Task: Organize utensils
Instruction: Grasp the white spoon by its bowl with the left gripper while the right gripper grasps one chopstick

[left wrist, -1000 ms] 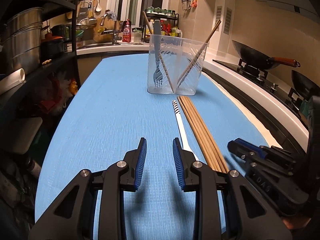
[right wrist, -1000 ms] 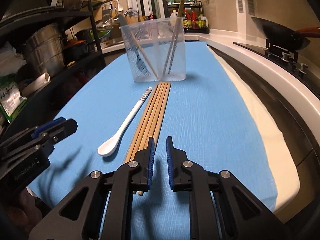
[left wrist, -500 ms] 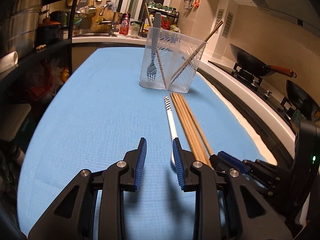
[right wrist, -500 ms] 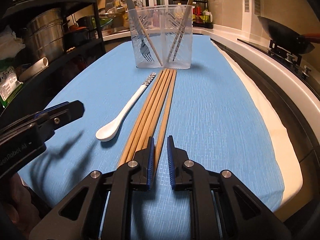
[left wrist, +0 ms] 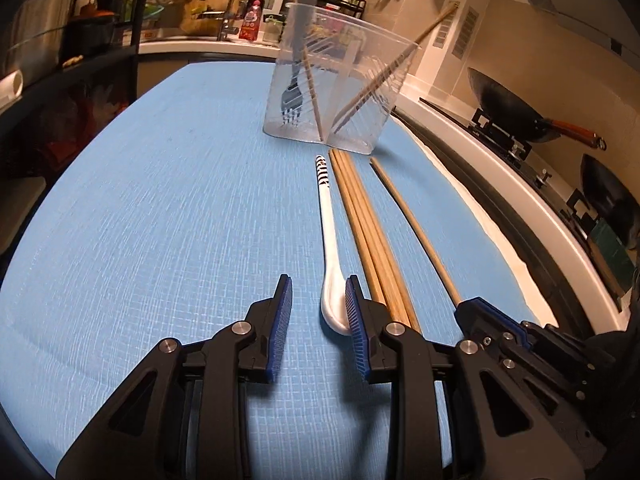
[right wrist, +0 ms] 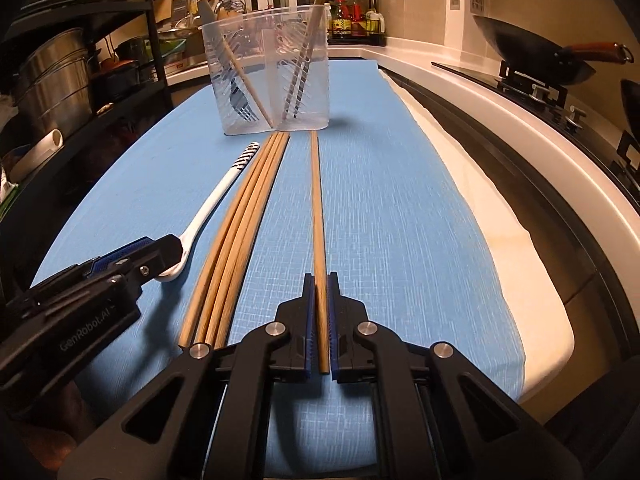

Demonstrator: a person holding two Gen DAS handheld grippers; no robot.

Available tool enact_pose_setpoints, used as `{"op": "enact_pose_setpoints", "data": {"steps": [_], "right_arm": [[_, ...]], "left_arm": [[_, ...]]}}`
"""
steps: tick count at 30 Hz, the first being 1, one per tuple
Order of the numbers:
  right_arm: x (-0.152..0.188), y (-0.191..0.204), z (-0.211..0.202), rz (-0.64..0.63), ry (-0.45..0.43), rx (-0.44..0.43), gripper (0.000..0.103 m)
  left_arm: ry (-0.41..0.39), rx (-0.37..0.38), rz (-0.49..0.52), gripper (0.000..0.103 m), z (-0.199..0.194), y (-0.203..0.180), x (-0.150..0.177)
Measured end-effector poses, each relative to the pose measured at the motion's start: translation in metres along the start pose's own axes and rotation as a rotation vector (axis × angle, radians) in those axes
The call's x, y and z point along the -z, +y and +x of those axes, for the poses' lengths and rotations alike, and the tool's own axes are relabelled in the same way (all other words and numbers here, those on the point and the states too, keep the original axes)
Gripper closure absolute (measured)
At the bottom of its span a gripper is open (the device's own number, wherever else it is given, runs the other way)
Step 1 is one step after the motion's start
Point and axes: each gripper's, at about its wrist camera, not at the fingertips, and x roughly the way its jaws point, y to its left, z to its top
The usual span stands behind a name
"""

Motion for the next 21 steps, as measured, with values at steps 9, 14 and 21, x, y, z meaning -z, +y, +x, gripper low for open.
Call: {"op": "enact_pose_setpoints", "data": {"steps": [9, 14, 21], "right_arm": [[0.001, 0.0, 0.0, 0.002, 0.001, -0.001, 0.097], [0.0, 0.0, 0.0, 0.007, -0.001, -0.007, 0.097], [0.001, 0.004, 0.0, 0.011, -0.006, -0.031, 0.097]], "left_arm": [[-0.022, -0.062, 0.114, 0.085, -0.001, -0.019, 0.006], [-0.046, -0.115, 0.112, 0.092, -0.008, -0.01, 0.005], [-0.072, -0.236, 0.081, 0.093, -0.017, 0.013, 0.001]]}}
